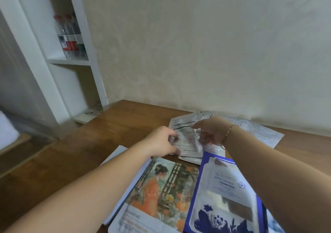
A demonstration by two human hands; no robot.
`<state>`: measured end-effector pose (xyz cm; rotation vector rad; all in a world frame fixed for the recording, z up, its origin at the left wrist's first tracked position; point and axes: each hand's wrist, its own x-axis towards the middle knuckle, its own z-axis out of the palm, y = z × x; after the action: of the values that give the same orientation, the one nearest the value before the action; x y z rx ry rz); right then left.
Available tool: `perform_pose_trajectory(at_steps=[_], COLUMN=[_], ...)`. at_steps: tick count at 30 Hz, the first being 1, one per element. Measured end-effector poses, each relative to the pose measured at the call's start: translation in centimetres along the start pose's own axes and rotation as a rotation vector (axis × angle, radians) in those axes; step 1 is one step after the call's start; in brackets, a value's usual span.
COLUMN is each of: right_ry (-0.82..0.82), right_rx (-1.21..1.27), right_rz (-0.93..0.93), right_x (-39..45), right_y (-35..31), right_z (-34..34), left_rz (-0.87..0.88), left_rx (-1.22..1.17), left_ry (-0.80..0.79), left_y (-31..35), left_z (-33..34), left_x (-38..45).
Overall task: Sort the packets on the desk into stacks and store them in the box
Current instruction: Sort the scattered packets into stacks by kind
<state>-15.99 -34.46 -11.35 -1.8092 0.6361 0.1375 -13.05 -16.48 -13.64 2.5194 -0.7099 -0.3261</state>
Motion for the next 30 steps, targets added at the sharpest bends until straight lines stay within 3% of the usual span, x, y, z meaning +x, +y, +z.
perform_pose_trajectory(at_steps=[4,6,8,9,11,13,15,17,19,22,24,28,30], right_ry=[0.049,0.082,0.141,0.169,0.201,0.213,0.251,0.303,0.292,0.265,0.288,0.226,0.179], right_rx=[-0.167,-0.103,-0.030,-0.006,0.046,0.051,-0.123,-0.317,-0.439,-0.487,-0.355,0.389,0.341], right_rz=[-0.096,-0.186,-0.303,-0.383,-0.567,-0.795,-1.070,-1.276,-1.373,-1.356,-1.262,-0.709,-0.537], right_x=[0.0,-0.5,-2.3,-3.6,-6.6,-10.7,-14.4,-17.5,-19.4,-21.8,-23.6,-27.5,-28.9], right_y=[0.0,-0.2,-0.9,-1.3,-1.6,-0.9,1.3,4.0,6.6,10.0,11.7,12.3,13.1], right_z=[0.5,0.5,0.0,-0.3,-1.0,-1.7,-2.5,-3.2,-4.0,-5.4,-6.1,-8.1,-9.1], left_rz=[0.009,0.009,-0.034,-0.088,-0.211,-0.267,-0.166,-0.015,0.040,-0.002,0.022,0.079,0.105], left_rx=[0.050,-0.024,-0.368,-0.656,-1.225,-1.630,-1.963,-2.079,-1.968,-1.729,-1.679,-1.535,-1.453], left_ry=[0.024,0.218,0.377,0.364,0.200,0.014,-0.219,-0.510,-0.596,-0.417,-0.345,-0.344,-0.350], left_y=[0.4,1.2,2.0,2.5,3.1,3.5,3.8,4.4,5.3,6.8,7.7,10.5,12.1], left_z=[-0.1,-0.6,-1.4,-1.7,-2.0,-1.6,-1.1,-1.1,-0.9,0.6,1.8,4.2,5.8], left_x=[-0.5,-1.8,-3.9,-5.0,-7.5,-9.5,-11.4,-13.5,-15.5,-17.4,-18.6,-21.6,-23.4])
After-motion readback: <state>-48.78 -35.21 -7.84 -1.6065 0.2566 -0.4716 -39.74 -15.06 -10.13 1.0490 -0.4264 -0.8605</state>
